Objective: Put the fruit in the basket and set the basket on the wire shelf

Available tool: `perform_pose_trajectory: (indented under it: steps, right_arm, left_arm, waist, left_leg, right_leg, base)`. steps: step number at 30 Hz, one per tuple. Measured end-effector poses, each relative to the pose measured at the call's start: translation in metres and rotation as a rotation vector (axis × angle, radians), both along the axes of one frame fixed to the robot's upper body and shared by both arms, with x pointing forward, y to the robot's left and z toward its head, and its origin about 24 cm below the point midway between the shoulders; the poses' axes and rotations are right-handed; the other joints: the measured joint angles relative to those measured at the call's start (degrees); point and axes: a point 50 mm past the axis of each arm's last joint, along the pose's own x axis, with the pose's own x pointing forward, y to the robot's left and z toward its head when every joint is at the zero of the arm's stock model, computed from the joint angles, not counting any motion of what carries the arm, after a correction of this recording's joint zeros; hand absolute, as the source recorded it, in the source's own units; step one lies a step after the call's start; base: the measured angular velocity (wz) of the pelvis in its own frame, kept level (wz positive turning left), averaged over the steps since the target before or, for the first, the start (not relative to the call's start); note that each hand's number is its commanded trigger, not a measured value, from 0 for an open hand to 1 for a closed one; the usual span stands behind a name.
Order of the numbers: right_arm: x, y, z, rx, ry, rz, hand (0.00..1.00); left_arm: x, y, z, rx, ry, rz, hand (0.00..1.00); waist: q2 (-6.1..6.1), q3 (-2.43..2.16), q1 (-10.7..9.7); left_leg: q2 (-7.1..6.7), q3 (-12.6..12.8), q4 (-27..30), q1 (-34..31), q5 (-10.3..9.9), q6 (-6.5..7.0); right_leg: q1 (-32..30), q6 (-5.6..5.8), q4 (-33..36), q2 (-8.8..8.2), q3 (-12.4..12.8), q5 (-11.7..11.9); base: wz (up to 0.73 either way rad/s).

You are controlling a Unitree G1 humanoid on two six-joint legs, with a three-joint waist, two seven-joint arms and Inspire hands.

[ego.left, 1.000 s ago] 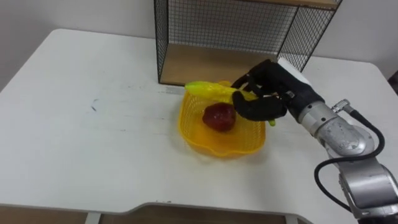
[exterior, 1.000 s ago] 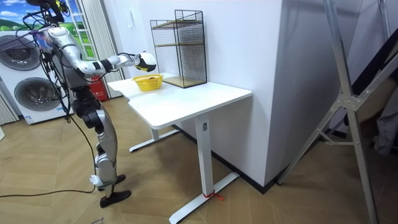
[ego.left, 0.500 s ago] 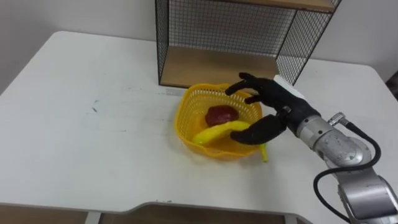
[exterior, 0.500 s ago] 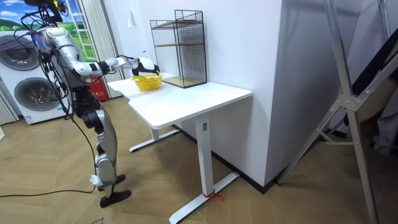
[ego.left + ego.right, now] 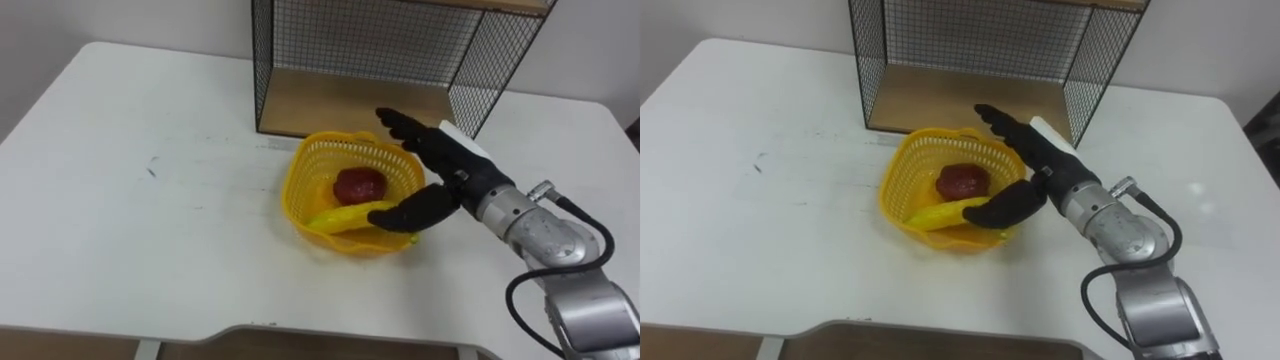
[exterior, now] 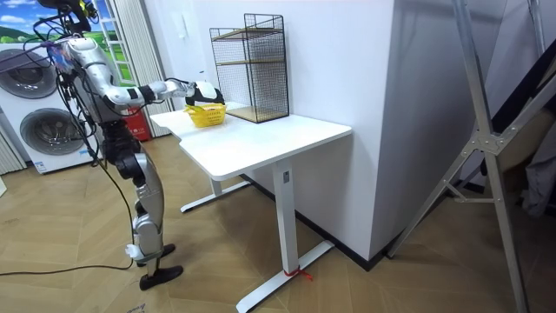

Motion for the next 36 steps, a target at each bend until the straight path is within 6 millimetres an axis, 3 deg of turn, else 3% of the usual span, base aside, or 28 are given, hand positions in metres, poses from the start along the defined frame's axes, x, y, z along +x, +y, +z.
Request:
perform_pose_trajectory:
  steps: [5,11,12,13,19,23,26,29,31,36]
  right_arm:
    - [0.002,-0.011,0.006,0.040,-0.049,-0.092,0.00]
    - [-0.008,-0.043,0.015,0.168,-0.130,-0.292,0.00]
    - [-0.011,-0.051,0.015,0.198,-0.137,-0.336,0.00]
    - [-0.016,-0.059,0.013,0.229,-0.142,-0.392,0.00]
    - [-0.037,-0.080,-0.006,0.341,-0.101,-0.589,0.00]
    - [-0.051,-0.087,-0.018,0.346,-0.061,-0.665,0.00]
    - [-0.053,-0.091,-0.023,0.355,-0.055,-0.717,0.00]
    - [-0.055,-0.090,-0.030,0.369,-0.042,-0.763,0.00]
    - [-0.061,-0.092,-0.035,0.346,-0.039,-0.808,0.00]
    - [-0.073,-0.093,-0.045,0.344,-0.031,-0.898,0.00]
  left_arm:
    - [-0.010,0.003,0.001,0.004,-0.004,0.062,0.00]
    - [-0.035,0.009,0.003,-0.005,-0.043,0.392,0.00]
    - [-0.040,0.010,0.003,-0.003,-0.046,0.455,0.00]
    - [-0.045,0.012,0.004,0.003,-0.057,0.520,0.00]
    - [-0.065,0.024,0.010,0.082,-0.135,0.864,0.00]
    - [-0.078,0.031,0.017,0.256,-0.131,1.000,0.00]
    - [-0.066,0.046,0.026,0.389,-0.215,1.074,0.00]
    - [-0.039,0.063,0.040,0.487,-0.370,1.111,0.00]
    - [-0.002,0.072,0.061,0.545,-0.555,1.110,0.00]
    - [0.057,0.078,0.110,0.658,-0.897,1.051,0.00]
  waist:
    - [-0.04,-0.06,-0.07]
    - [0.55,-0.27,-1.39]
    - [0.97,-0.48,-1.39]
    - [1.36,-0.68,-1.12]
    - [2.99,-0.87,-1.29]
    - [3.20,-0.88,-1.26]
    - [2.99,-0.82,-1.46]
    - [2.10,-0.66,-1.44]
    - [1.48,-0.86,-1.41]
    - [1.90,-1.00,-1.26]
  left_leg:
    - [0.02,-0.20,-0.02,-0.05,0.00,0.00]
    - [-0.05,-0.63,0.34,0.04,-0.06,0.05]
    - [-0.05,-0.58,0.32,0.09,-0.06,0.05]
    - [-0.04,-0.38,0.04,0.30,-0.07,0.06]
    - [0.02,-0.23,-0.21,1.15,-0.05,0.05]
    - [-0.02,-0.21,-0.72,1.93,0.01,0.05]
    - [-0.09,-0.26,-0.88,1.95,0.25,0.02]
    - [-0.15,-0.66,-0.85,1.75,0.27,0.02]
    - [-0.25,-1.09,-0.56,1.22,0.26,0.03]
    - [-0.24,-1.18,-0.52,1.13,0.27,0.04]
  right_leg:
    - [0.10,0.00,-0.04,0.00,-0.21,0.00]
    - [0.77,0.00,-0.13,-0.18,-1.38,0.00]
    - [0.74,0.02,-0.14,-0.17,-1.37,0.01]
    - [0.76,0.02,-0.10,-0.18,-1.27,0.01]
    - [1.59,0.02,-0.08,-0.19,-1.30,0.01]
    - [2.02,0.06,-0.14,-0.19,-0.79,-0.06]
    - [1.60,0.05,-0.21,-0.21,-0.63,-0.06]
    - [1.69,0.07,-0.45,-0.23,-1.07,-0.09]
    - [1.65,0.12,-0.95,-0.23,-1.51,0.04]
    - [1.73,0.22,-0.88,-0.17,-1.63,0.18]
  base:
    - [0.01]
    - [0.08]
    - [-0.06]
    - [-0.09]
    - [-0.02]
    - [-0.04]
    - [0.02]
    - [0.07]
    - [0.09]
    - [0.00]
